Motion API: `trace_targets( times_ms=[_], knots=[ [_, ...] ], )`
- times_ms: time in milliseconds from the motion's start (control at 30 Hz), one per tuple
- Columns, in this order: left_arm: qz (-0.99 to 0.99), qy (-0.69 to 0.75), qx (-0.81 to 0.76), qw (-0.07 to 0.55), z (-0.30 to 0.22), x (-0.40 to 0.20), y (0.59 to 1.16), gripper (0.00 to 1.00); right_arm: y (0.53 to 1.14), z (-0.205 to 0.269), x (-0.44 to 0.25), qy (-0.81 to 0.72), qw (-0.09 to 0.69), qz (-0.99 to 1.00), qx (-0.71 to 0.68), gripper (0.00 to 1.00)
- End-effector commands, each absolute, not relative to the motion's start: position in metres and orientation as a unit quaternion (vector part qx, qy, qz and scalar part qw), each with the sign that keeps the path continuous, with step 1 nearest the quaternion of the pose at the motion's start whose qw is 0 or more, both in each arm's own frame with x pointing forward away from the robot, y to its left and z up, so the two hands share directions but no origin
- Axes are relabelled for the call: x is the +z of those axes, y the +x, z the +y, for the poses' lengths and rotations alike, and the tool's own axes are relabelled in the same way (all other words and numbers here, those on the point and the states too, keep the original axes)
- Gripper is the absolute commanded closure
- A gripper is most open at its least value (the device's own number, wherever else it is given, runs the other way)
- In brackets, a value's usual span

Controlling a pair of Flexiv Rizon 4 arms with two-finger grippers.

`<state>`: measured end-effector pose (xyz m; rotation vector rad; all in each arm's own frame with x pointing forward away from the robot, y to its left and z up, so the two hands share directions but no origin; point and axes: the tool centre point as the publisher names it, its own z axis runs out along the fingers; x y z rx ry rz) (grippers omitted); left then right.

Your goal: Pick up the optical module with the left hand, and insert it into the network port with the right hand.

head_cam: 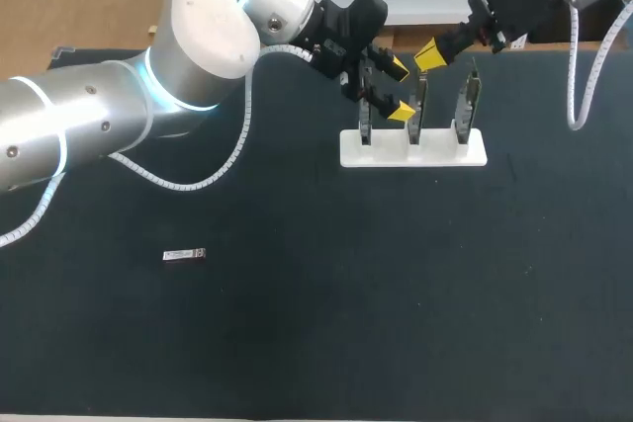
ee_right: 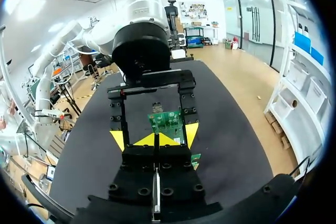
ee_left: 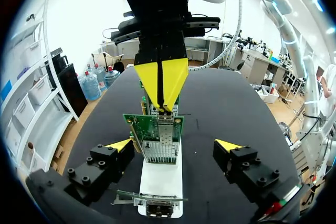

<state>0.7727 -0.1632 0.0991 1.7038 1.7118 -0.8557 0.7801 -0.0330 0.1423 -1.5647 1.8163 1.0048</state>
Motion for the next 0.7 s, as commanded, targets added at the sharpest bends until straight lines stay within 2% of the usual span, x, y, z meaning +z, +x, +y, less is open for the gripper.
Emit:
trace_targets(
  times_ms=[33,333,700],
  knots=[
    [0.642,0.638,-0.319,0.282,-0.164,0.100,0.774,0.00,0.784,-0.033,0.131,-0.578,0.262,0.675,0.375,1.00],
    [0.642,0.638,-0.319,0.282,-0.164,0.100,0.774,0.00,0.782,-0.033,0.129,-0.572,0.261,0.678,0.381,1.00],
    [0.642,0.638,-0.319,0.282,-0.164,0.100,0.774,0.00,0.788,-0.037,0.173,-0.572,0.314,0.648,0.393,1.00]
  ],
)
